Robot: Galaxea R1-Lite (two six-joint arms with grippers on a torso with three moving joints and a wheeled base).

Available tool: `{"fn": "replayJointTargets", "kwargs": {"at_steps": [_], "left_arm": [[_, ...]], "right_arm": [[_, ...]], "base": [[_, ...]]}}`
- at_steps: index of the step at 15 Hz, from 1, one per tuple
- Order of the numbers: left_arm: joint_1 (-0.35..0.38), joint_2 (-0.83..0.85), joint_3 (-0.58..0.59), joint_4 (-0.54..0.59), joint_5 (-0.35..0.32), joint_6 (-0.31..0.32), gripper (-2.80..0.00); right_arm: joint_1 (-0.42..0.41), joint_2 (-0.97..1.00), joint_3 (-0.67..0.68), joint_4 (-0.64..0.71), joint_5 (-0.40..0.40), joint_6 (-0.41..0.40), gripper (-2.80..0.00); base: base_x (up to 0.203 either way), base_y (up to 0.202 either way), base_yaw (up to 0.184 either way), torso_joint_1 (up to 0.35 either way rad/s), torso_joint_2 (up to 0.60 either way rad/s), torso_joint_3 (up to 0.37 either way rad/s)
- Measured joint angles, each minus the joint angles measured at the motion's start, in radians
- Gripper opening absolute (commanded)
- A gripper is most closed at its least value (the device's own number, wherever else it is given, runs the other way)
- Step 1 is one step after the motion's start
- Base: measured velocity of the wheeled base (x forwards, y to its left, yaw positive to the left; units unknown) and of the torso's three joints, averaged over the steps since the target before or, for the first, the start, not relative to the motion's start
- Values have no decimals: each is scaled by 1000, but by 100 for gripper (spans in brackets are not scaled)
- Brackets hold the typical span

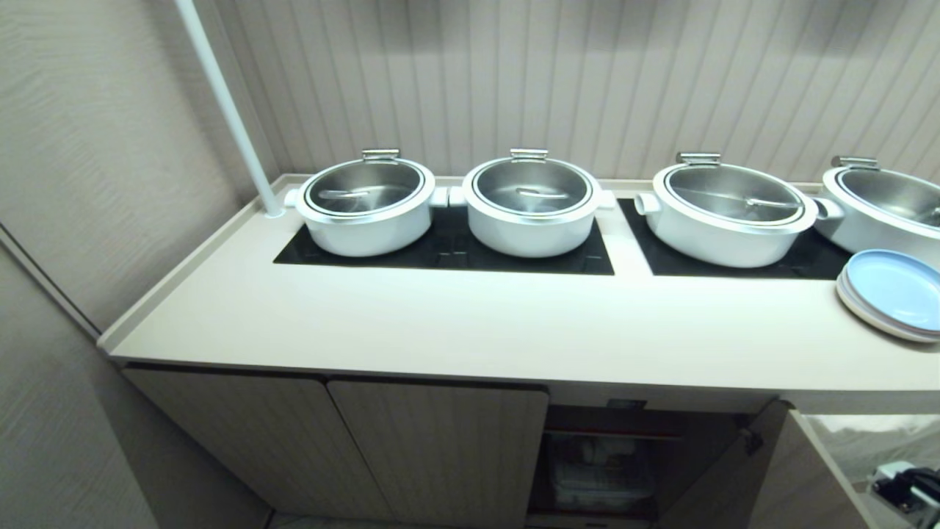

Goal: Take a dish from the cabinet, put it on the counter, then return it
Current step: Put it back into the cabinet

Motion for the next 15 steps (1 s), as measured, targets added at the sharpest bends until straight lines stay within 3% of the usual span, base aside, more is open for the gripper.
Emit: {"fn": "replayJointTargets", "kwargs": {"at_steps": [15], "left_arm": [[0, 0, 0, 0, 0, 0, -280]], "right_arm": [[-29, -20, 8, 7, 4, 4, -280]], "base": [[0, 0, 0, 0, 0, 0]]}}
